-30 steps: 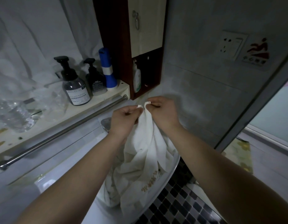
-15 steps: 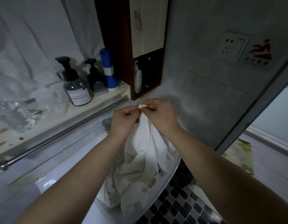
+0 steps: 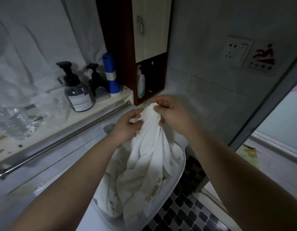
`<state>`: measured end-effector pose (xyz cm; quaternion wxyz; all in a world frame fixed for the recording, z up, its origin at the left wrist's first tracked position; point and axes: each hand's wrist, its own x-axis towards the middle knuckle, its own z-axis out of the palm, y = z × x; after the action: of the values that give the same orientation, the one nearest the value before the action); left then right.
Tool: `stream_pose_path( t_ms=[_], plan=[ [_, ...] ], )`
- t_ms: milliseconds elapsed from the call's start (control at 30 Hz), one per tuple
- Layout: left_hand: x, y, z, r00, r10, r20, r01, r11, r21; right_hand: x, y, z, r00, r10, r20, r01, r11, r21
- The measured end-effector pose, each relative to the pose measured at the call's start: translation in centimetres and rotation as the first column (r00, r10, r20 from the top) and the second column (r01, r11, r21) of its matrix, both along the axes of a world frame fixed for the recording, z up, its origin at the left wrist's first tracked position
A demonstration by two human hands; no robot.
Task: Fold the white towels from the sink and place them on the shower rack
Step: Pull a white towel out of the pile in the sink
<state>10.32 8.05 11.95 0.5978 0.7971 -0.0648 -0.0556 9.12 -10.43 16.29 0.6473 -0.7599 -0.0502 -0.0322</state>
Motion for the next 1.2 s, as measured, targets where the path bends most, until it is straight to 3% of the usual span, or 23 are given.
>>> stream_pose_path(
  t_ms=[100, 167, 267, 333, 367, 467, 633, 700, 767, 800, 933, 1000, 1200],
  plan=[
    [1.2, 0.6, 0.1, 0.980, -0.088, 0.180, 0.044, 0.971, 0.236, -0.2, -0.6, 1.8, 0.989, 0.150, 0.008, -0.150, 0.982, 0.112],
    [1.8, 0.8, 0.2, 0.958, -0.159, 0.239, 0.085, 0.953, 0.292, -0.1, -1.0, 2.6, 0.984, 0.173, 0.052, -0.179, 0.974, 0.141],
    [2.1, 1.8, 0.1, 0.956, -0.165, 0.241, 0.105, 0.963, 0.247, 0.2, -1.7, 3.3, 0.988, 0.093, 0.120, -0.112, 0.981, 0.161],
    [2.6, 2.9, -0.5, 0.942, -0.181, 0.283, 0.085, 0.943, 0.321, 0.4, -2.4, 3.3, 0.991, -0.008, 0.131, -0.015, 0.984, 0.180],
    [2.8, 3.5, -0.8, 0.923, -0.210, 0.322, 0.054, 0.901, 0.431, 0.5, -2.7, 3.1, 0.990, -0.060, 0.124, 0.037, 0.982, 0.183],
    [3.5, 5.1, -1.6, 0.888, -0.277, 0.367, -0.127, 0.620, 0.774, 0.9, -3.7, 2.0, 0.975, -0.218, 0.054, 0.201, 0.953, 0.225],
    [3.9, 7.3, -2.5, 0.951, -0.215, 0.224, -0.167, 0.252, 0.953, 1.7, -5.0, -0.3, 0.920, -0.379, -0.096, 0.391, 0.887, 0.248],
    [3.9, 7.6, -3.1, 0.969, -0.168, 0.181, -0.154, 0.163, 0.974, 1.9, -5.3, -1.0, 0.910, -0.398, -0.114, 0.414, 0.875, 0.250],
    [3.9, 7.9, -3.8, 0.979, -0.104, 0.176, -0.152, 0.208, 0.966, 2.0, -5.2, -1.6, 0.909, -0.399, -0.121, 0.417, 0.874, 0.248],
    [3.9, 8.1, -4.0, 0.982, -0.091, 0.167, -0.136, 0.278, 0.951, 2.0, -5.1, -1.8, 0.908, -0.401, -0.121, 0.419, 0.873, 0.251],
    [3.1, 8.0, -4.5, 0.996, 0.054, 0.065, -0.084, 0.685, 0.723, 1.9, -5.0, -2.0, 0.908, -0.401, -0.122, 0.419, 0.863, 0.284],
    [3.0, 7.9, -4.9, 0.981, 0.194, 0.009, -0.168, 0.820, 0.547, 1.9, -4.9, -1.9, 0.922, -0.370, -0.116, 0.388, 0.869, 0.306],
    [2.9, 6.9, -6.4, 0.960, 0.278, -0.029, -0.227, 0.838, 0.496, 1.3, -4.1, -1.6, 0.959, -0.278, -0.056, 0.283, 0.925, 0.255]
  ],
)
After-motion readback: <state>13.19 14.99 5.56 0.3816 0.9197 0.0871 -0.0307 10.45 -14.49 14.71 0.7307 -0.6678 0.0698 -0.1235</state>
